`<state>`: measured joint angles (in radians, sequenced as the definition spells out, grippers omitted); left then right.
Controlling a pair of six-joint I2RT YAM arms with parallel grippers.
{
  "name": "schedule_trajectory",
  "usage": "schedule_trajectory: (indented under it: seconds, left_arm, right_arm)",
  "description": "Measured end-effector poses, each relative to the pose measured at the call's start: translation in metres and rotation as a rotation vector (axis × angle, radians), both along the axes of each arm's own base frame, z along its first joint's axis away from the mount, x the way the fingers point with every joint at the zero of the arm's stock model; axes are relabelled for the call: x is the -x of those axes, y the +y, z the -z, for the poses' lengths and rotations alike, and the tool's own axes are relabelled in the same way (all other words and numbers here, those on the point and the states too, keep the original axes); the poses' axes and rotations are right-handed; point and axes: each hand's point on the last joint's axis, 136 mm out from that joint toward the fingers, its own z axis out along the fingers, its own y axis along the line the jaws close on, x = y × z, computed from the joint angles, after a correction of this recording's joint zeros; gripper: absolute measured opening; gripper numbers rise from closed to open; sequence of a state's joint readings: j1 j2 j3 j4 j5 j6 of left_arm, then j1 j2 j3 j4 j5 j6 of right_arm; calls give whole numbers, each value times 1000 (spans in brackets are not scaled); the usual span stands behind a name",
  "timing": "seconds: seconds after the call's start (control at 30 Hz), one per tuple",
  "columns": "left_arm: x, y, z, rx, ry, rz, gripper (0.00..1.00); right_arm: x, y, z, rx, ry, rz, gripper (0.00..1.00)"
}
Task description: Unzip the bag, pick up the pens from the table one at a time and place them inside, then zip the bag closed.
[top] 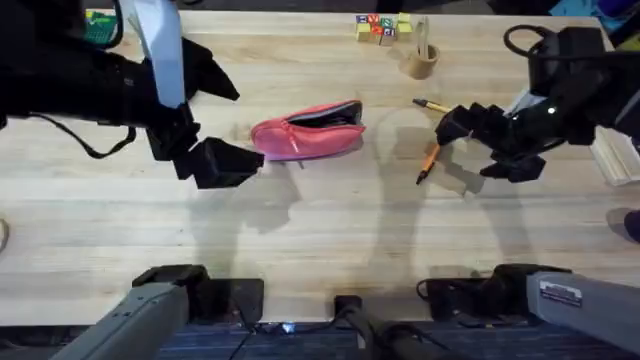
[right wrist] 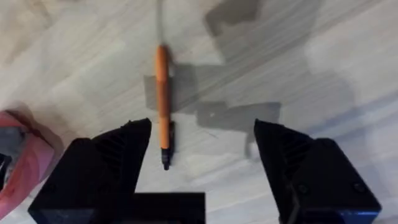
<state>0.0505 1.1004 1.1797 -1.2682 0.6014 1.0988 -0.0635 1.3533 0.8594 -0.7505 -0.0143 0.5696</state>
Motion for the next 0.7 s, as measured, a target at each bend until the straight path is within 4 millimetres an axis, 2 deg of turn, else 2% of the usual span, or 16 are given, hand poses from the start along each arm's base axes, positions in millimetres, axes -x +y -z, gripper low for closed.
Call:
schedule_trajectory:
  seconds: [0.17, 0.37, 0.6, 0.7]
  left_arm:
    - [0, 0, 0, 0, 0, 0, 993]
    - [0, 0, 0, 0, 0, 0, 993]
    - [0, 0, 0, 0, 0, 0, 994]
    - [0, 0, 0, 0, 0, 0, 994]
  right_arm:
    - [-12, 13, 3, 0, -33, -46, 997]
    - [-17, 27, 23, -6, 15, -76, 997]
    - [-21, 25, 31, 3, 61, -14, 988]
    - [-20, 22, 34, 18, 91, 2, 906]
